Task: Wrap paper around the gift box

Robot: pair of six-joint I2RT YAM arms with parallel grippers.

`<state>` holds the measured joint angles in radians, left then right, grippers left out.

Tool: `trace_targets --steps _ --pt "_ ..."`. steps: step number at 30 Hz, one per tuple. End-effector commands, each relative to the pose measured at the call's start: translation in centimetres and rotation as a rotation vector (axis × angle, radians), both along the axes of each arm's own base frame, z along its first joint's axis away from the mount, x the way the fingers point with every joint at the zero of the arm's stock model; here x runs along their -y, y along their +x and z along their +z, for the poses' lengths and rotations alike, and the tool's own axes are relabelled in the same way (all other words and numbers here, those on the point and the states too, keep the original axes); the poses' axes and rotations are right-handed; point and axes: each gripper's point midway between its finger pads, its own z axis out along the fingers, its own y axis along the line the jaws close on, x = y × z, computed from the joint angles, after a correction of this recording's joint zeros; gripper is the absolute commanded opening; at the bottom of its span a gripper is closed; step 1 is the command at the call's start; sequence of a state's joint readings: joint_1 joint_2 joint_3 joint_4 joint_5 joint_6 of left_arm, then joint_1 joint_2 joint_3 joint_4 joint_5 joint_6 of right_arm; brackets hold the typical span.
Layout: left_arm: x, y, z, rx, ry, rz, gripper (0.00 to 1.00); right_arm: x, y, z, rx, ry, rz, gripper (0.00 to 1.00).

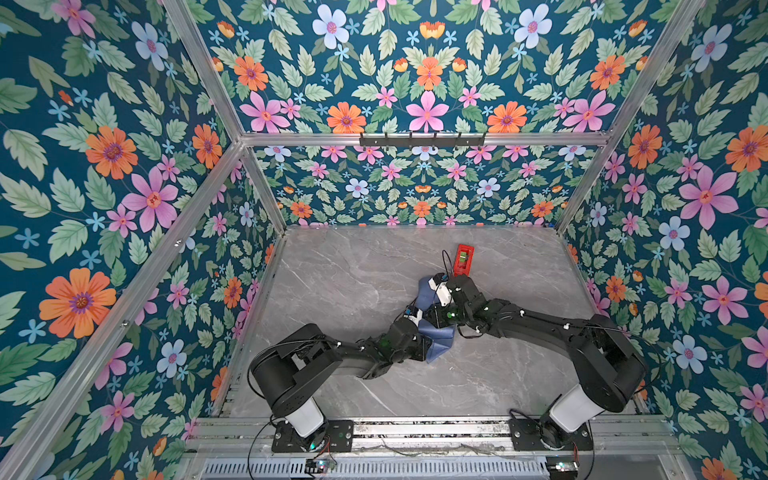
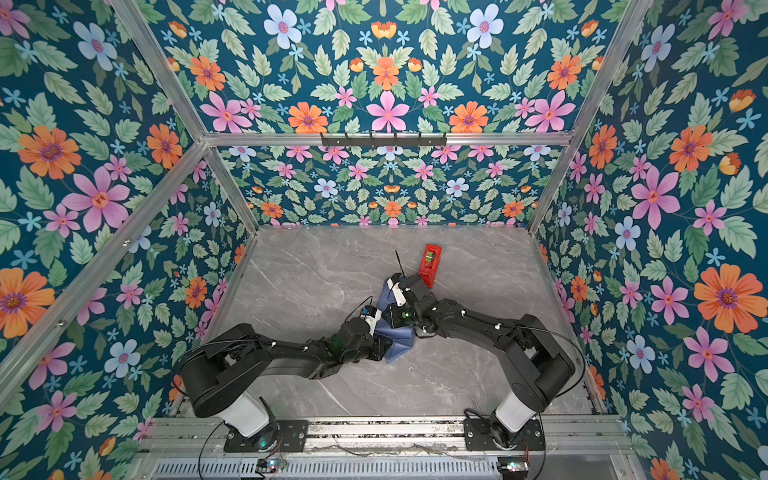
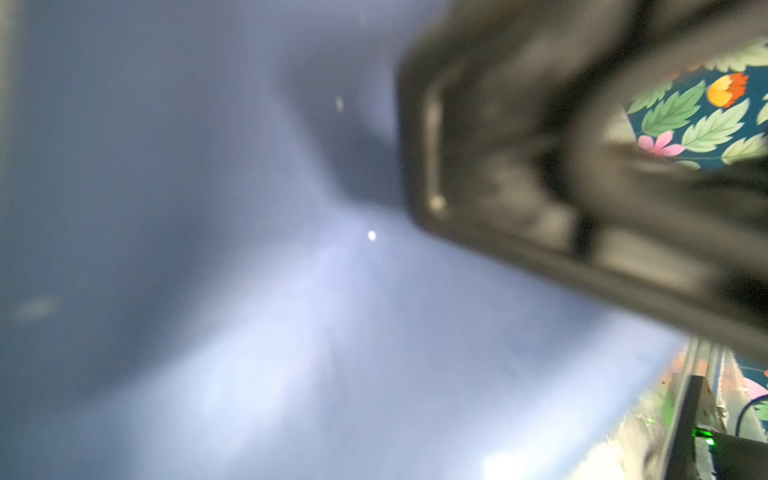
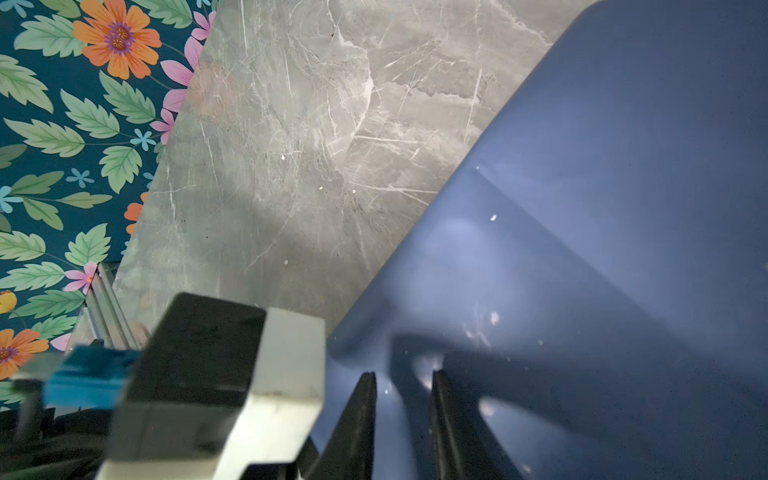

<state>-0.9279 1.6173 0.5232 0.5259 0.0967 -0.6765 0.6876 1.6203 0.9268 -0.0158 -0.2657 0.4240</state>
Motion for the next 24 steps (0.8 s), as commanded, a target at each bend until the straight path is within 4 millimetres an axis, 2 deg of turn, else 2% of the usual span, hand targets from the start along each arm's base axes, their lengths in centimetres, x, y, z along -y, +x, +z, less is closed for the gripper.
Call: trace_targets --steps 1,5,9,12,21,24 --pt "-0.5 0.3 0.9 0.047 -0.006 0.012 0.3 2.0 -2.2 -3.1 -0.129 -0.11 -0.013 0.26" --pt "-1.4 0.1 0.8 0.054 0.018 0.021 0.3 2.1 -2.2 -3.1 -0.129 -0.113 -0.014 0.26" --pt "-2.0 -0.1 0.2 0.046 0.041 0.029 0.26 2.1 -2.2 -3.2 -0.128 -0.113 -0.016 0.26" --pt "-2.0 -0.2 -0.2 0.044 0.056 0.02 0.22 2.1 -2.2 -3.2 -0.127 -0.112 -0.016 0.26" --pt "-1.6 -1.1 -2.0 0.035 0.083 -0.01 0.22 2.1 -2.2 -3.3 -0.132 -0.115 -0.017 0.25" --pt "-1.5 -1.2 -1.6 0.042 0.072 -0.01 0.24 2.1 -2.2 -3.3 -0.135 -0.115 -0.017 0.25"
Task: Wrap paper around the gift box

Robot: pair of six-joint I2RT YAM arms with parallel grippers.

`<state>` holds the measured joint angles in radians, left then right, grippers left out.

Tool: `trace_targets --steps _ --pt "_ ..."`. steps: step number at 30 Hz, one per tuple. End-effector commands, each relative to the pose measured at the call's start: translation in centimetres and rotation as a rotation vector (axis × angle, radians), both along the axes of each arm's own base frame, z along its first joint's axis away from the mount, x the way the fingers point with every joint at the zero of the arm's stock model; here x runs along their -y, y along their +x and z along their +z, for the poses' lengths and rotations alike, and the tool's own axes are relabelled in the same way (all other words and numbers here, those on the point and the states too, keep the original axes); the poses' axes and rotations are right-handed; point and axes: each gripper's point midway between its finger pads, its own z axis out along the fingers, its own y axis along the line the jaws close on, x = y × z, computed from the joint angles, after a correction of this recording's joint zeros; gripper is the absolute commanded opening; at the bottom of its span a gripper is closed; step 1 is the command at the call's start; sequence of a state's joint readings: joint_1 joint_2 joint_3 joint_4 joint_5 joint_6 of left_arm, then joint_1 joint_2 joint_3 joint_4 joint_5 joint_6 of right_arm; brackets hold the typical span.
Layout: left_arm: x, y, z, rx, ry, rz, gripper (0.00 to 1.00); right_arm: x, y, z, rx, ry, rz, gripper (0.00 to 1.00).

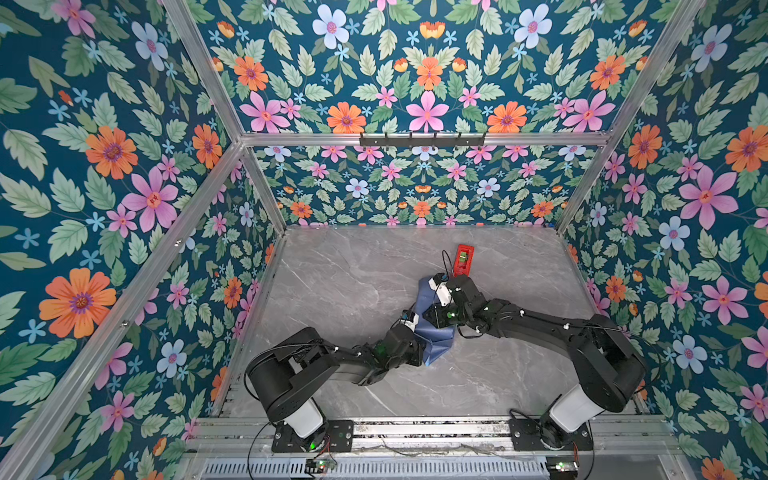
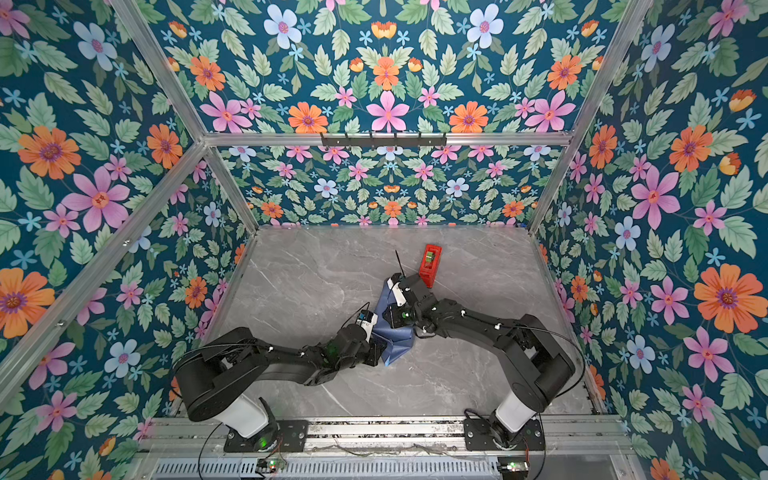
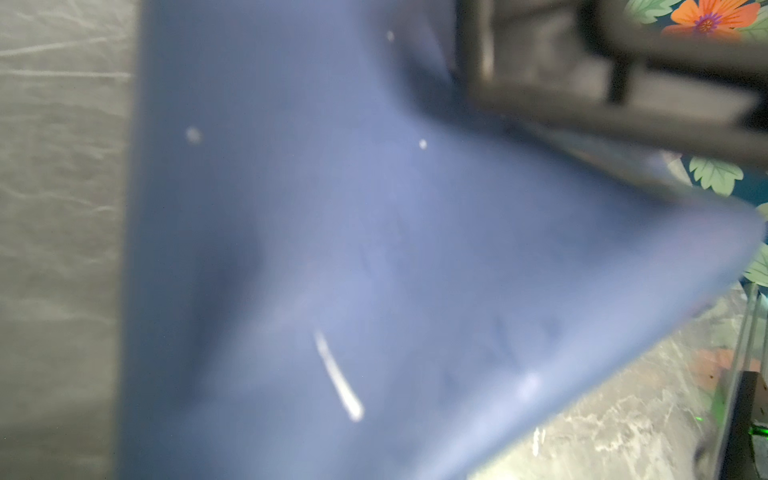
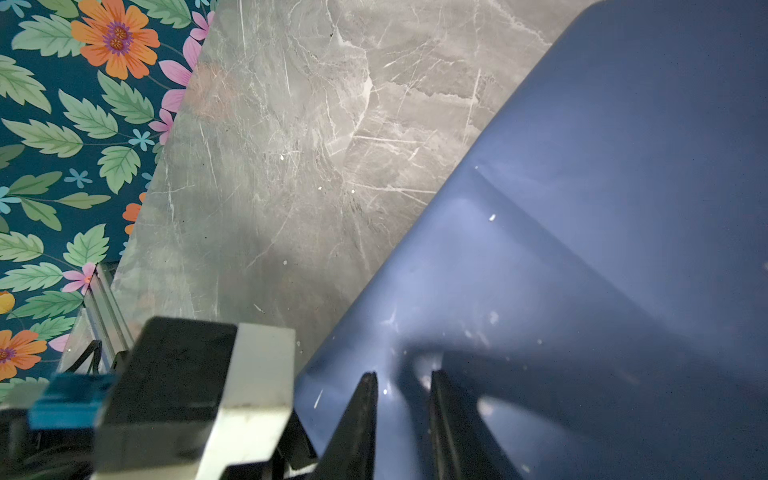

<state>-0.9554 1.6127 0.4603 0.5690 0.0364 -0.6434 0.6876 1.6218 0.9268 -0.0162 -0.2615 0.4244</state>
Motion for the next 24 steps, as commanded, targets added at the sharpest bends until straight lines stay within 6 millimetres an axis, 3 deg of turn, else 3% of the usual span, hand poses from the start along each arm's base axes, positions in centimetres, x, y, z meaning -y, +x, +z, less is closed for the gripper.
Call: trace_targets --steps 1,5,9,24 --pt "-0.4 -0.3 -0.1 0.005 0.015 -0.005 0.25 2.0 -2.3 -3.2 -0.135 -0.111 -0.014 0.25" --pt "-1.2 -0.5 1.0 0.032 -0.004 0.011 0.28 2.0 -2.3 -3.2 -0.133 -0.109 -0.015 0.25" --pt "-2.0 -0.8 0.9 0.032 0.004 0.017 0.28 2.0 -2.3 -3.2 -0.132 -0.108 -0.015 0.25" --pt "-0.5 -3.6 -1.1 -0.002 0.06 -0.094 0.15 2.1 -2.3 -3.1 -0.13 -0.11 -0.017 0.24"
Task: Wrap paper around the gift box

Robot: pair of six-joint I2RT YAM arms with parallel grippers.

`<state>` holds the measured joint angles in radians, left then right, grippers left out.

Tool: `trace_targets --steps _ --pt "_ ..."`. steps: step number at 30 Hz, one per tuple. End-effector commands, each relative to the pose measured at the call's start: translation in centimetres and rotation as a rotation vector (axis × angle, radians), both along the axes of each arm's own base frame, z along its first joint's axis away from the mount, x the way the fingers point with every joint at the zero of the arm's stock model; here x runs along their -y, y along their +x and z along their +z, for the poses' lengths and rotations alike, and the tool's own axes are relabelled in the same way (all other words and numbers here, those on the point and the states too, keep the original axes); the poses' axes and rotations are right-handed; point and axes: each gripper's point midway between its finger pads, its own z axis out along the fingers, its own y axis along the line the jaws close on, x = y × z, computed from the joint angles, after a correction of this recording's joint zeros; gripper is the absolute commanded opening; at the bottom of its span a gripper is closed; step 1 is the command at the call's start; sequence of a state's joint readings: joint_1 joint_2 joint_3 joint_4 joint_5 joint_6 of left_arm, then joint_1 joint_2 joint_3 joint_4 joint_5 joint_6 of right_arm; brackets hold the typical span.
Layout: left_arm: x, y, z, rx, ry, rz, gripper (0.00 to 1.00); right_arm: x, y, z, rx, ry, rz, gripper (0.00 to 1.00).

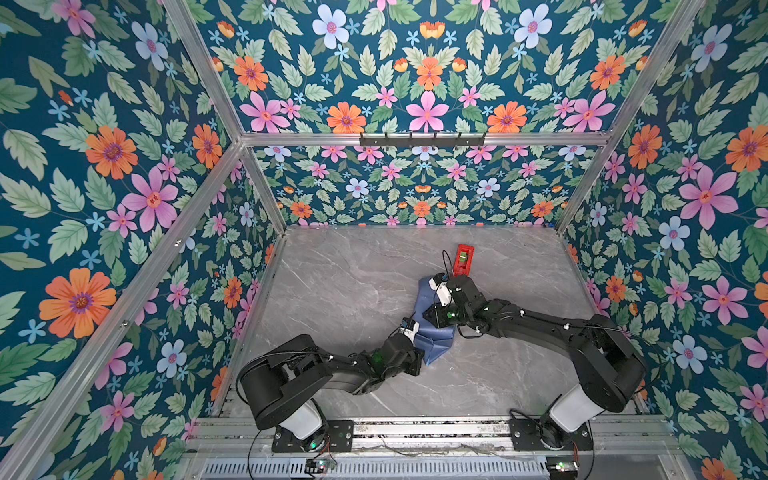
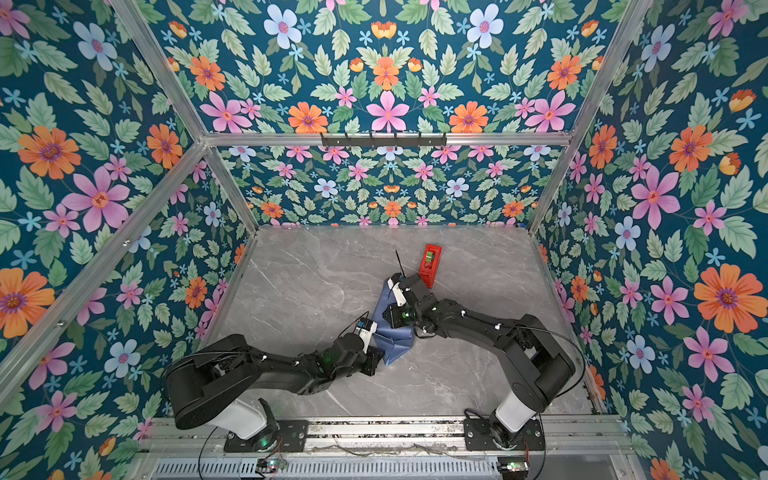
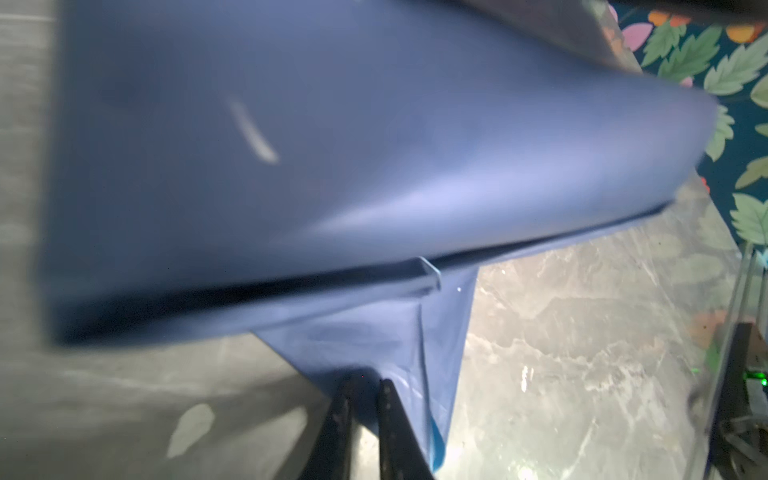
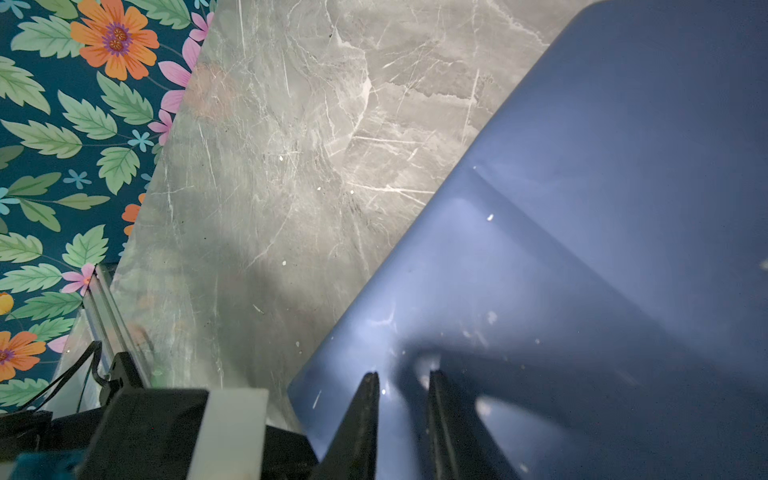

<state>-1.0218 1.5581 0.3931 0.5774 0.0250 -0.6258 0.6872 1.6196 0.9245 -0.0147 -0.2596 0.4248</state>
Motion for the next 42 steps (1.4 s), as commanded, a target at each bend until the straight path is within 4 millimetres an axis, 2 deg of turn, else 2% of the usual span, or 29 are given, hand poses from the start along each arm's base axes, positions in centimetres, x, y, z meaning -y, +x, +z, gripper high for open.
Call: trace_targets --steps 1,6,10,15,18,22,25,33,42 --pt "-0.3 -0.9 -0.9 -0.014 0.051 -0.026 0.15 2.0 -2.3 -3.2 -0.132 -0.11 -0.014 0.24" --pt "-0.4 -1.7 -1.1 -0.008 0.079 -0.045 0.14 2.0 -2.3 -3.3 -0.135 -0.114 -0.014 0.24" --pt "0.3 -2.8 -1.2 0.001 0.104 -0.098 0.14 2.1 -2.3 -3.2 -0.134 -0.114 -0.016 0.24" --pt "1.8 -3.8 0.0 0.035 0.094 -0.184 0.14 2.1 -2.3 -3.3 -0.136 -0.116 -0.017 0.24" --pt "1.7 -3.1 1.0 0.066 0.091 -0.163 0.14 2.1 -2.3 -3.2 -0.134 -0.114 -0.017 0.24" --pt "1.0 -1.2 2.7 0.115 0.077 -0.103 0.14 2.0 -2.3 -3.2 -0.134 -0.113 -0.015 0.23" --pt "0.2 0.2 3.3 0.125 0.052 -0.061 0.14 1.9 -2.2 -3.1 -0.13 -0.111 -0.013 0.24" --pt "-0.1 2.4 2.4 0.127 0.066 -0.046 0.13 1.9 -2.2 -3.0 -0.131 -0.111 -0.013 0.23" --pt "0.1 1.2 0.0 0.097 0.106 -0.123 0.13 2.0 -2.1 -3.0 -0.132 -0.115 -0.014 0.23"
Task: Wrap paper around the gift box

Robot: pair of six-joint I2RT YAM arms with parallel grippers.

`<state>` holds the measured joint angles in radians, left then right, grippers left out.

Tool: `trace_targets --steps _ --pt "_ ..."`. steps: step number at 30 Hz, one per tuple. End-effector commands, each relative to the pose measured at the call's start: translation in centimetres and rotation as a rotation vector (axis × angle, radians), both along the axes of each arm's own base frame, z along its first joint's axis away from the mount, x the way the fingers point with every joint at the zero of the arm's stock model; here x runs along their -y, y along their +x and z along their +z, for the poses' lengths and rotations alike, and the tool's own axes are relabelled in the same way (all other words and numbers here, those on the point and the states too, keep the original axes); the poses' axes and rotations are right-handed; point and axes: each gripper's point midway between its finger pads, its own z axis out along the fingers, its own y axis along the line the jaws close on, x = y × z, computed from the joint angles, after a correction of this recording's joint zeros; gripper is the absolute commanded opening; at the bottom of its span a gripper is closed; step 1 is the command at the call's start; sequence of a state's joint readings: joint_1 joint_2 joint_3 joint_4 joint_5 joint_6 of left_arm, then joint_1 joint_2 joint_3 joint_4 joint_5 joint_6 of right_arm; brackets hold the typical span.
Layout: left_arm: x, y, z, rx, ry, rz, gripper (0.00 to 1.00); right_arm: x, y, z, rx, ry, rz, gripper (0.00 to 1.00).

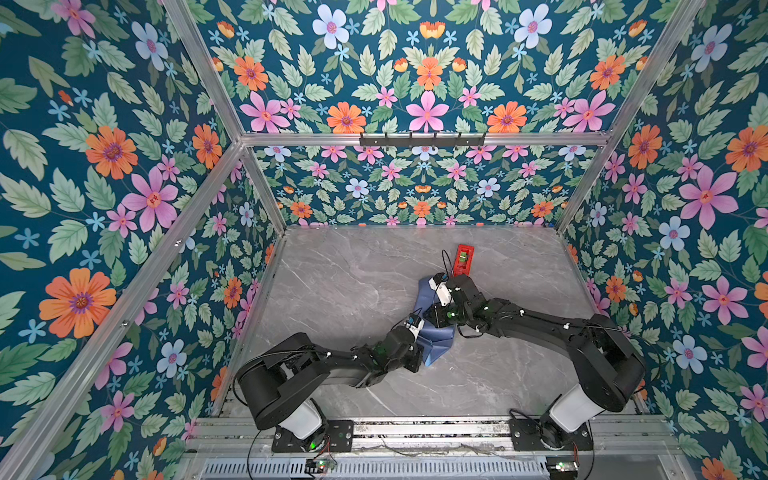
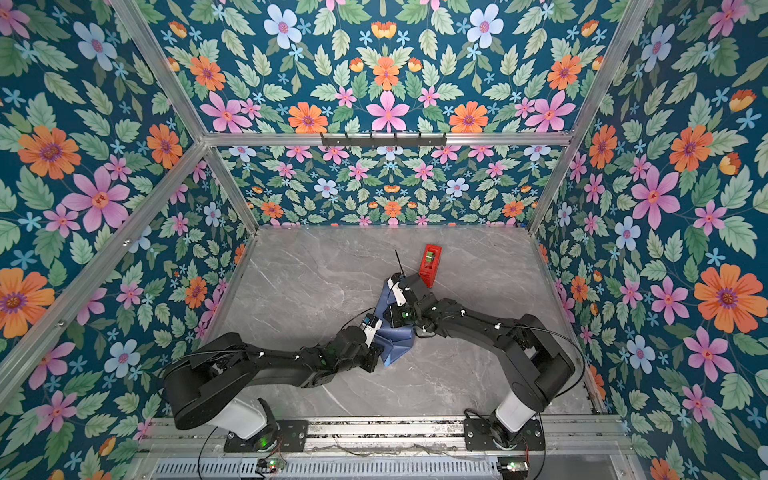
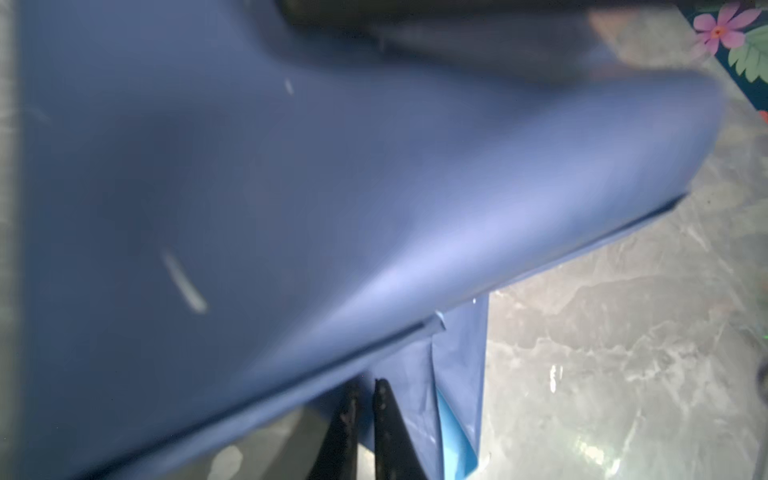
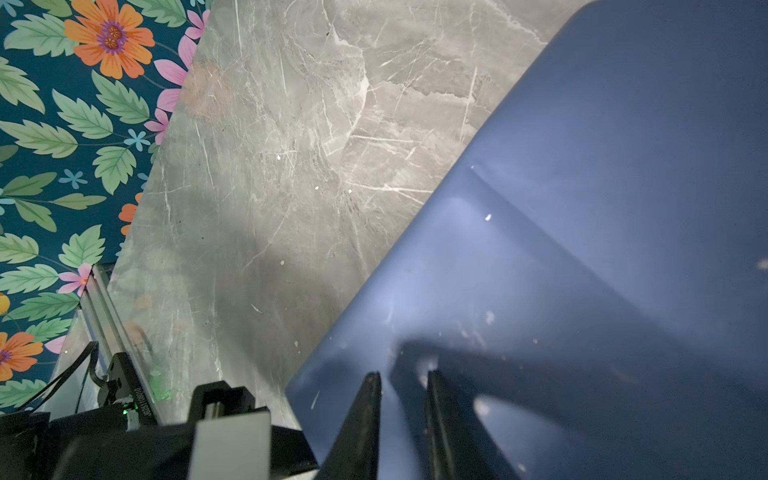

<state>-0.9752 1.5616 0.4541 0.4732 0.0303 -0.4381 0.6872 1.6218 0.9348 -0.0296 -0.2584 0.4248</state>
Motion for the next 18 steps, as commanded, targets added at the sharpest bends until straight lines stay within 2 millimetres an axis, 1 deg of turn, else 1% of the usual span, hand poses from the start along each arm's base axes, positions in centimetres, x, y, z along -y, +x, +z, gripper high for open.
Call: trace_targets --steps 1,7,13,18 --pt "0.6 -0.7 -0.2 0.003 -0.005 -0.055 0.13 1.9 -2.2 -3.1 -0.127 -0.111 -0.012 0.23" --pt "0.0 -1.8 -1.1 -0.003 0.022 -0.07 0.13 2.0 -2.2 -3.1 -0.128 -0.112 -0.015 0.23" --pt "0.1 -3.2 -1.3 -0.008 0.006 -0.079 0.13 2.1 -2.3 -3.4 -0.132 -0.115 -0.017 0.22" --pt "0.5 -5.0 -1.4 -0.017 -0.028 -0.089 0.13 2.1 -2.3 -3.3 -0.13 -0.115 -0.015 0.22"
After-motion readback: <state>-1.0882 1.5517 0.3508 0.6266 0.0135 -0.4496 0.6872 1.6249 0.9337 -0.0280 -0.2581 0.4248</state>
